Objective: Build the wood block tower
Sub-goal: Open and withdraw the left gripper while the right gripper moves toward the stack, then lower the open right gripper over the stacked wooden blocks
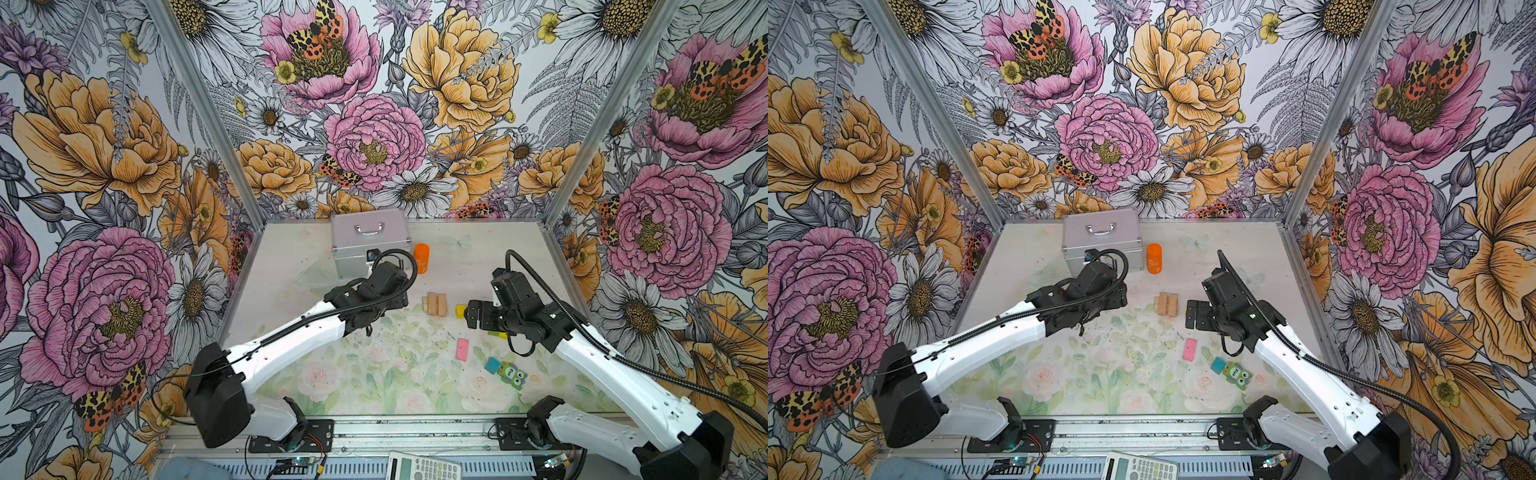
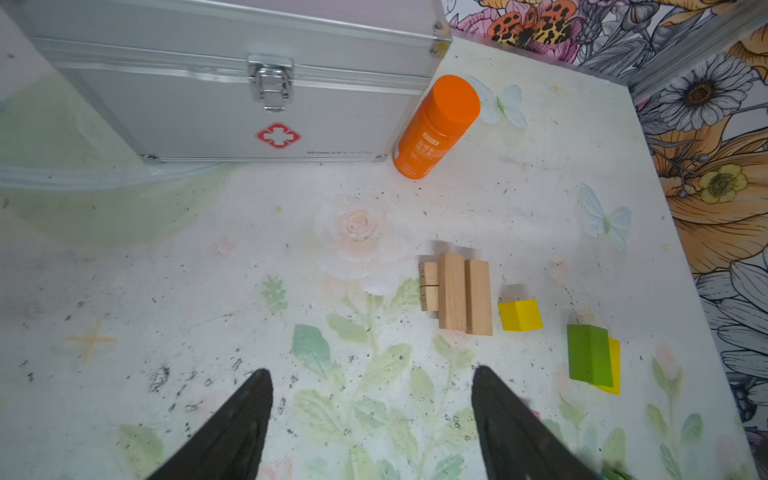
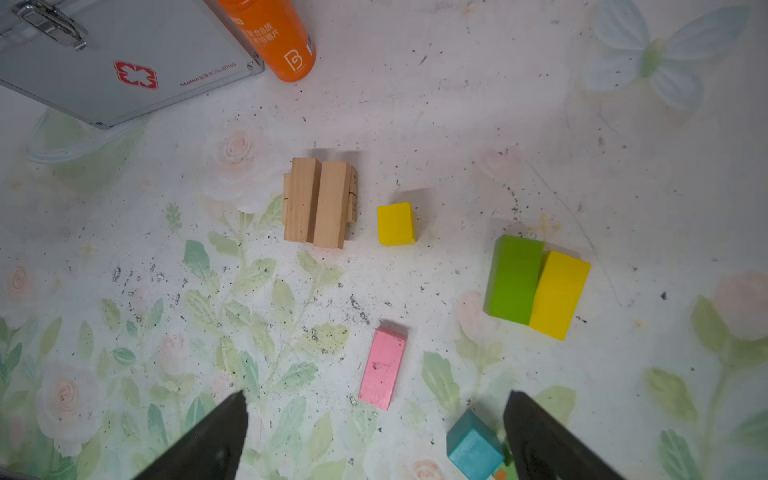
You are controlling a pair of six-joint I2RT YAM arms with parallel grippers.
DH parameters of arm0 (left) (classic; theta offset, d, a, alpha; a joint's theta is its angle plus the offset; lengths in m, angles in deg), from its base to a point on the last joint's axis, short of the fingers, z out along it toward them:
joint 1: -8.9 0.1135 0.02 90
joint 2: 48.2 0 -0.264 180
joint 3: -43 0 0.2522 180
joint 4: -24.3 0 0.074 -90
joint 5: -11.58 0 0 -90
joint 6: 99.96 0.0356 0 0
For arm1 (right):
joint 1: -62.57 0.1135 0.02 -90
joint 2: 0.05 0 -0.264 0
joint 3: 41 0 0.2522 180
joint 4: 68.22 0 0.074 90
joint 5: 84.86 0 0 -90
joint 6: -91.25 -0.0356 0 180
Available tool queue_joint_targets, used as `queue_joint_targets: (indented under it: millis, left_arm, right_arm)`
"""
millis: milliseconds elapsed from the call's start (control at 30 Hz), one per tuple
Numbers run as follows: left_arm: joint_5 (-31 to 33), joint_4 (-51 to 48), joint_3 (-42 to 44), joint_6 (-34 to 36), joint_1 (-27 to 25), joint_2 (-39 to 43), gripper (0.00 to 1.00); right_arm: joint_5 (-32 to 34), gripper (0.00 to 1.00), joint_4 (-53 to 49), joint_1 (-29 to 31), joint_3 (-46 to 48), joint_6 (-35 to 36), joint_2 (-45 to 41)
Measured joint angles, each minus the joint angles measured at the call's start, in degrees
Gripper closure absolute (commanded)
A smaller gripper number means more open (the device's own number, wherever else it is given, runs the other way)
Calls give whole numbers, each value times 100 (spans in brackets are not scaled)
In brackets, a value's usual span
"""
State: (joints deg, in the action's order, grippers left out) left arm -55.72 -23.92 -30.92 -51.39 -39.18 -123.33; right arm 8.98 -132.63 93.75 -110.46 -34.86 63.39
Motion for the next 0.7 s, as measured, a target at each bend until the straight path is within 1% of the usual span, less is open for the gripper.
queue_joint_targets:
  millis: [100, 233, 367, 533, 600, 700]
  left_arm:
    - [42, 92, 881, -17, 55, 710, 20]
    - [48, 146, 1617, -15, 227, 1388, 19]
    - [44, 188, 1974, 24, 518, 1803, 19]
    - [-83, 293, 2173, 173, 892, 2059, 19]
    - [-164, 332, 2210, 247, 1027, 2127, 19]
    - [-302, 361, 2243, 339, 1224, 2212, 19]
  right_arm:
    - [94, 0, 116, 240, -396, -101, 796]
    - [131, 0, 299, 376, -909, -199, 1781]
    - [138, 0, 435, 374, -1268, -251, 2496]
    - [90, 2, 549, 363, -1617, -251, 3132]
    - [81, 5, 614, 361, -1729, -245, 3355]
    - [57, 11, 675, 339, -1891, -234, 3689]
